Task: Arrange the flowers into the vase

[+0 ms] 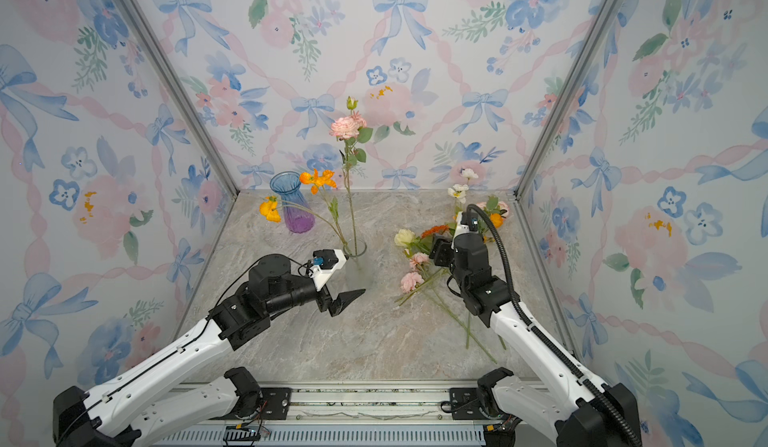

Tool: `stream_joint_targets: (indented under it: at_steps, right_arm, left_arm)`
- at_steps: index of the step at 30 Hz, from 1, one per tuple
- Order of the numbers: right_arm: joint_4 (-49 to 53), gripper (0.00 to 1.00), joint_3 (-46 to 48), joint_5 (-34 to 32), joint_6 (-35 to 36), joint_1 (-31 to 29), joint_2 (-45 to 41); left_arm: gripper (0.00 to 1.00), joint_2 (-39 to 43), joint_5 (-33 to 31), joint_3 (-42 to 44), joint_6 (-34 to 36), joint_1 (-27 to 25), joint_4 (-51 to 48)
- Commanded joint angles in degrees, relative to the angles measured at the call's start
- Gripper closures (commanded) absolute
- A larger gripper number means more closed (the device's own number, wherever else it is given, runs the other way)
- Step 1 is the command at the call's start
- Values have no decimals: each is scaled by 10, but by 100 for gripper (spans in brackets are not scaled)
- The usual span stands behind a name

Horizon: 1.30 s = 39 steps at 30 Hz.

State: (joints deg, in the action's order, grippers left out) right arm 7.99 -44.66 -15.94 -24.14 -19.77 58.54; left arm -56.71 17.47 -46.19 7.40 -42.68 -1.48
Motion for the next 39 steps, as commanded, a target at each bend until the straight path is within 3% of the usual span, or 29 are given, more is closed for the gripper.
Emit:
stream_joint_targets:
  at_steps: [1,8,12,17,21,39]
  right_arm:
    - [152,29,13,51,-68,62,-13]
    - [181,44,32,132,-45,181,27]
    - [151,49,42,140,-32,215,78]
    - [114,68,14,175,-13,226,185]
    - [87,71,-2,194,-11,225,226]
    - [95,77,-82,150,28,224,342]
  left_arm:
    - [4,-44,21,-65,18,-22,6]
    - [2,-184,-31,-194,65,-72,-37]
    - [2,-195,-29,-165,48,-73,-33]
    - [2,-187,-87,-129,61,-105,-29]
    - [2,-191,-77,-136,48,-110,-28]
    - [2,-196,-72,-136,35,-111,-25]
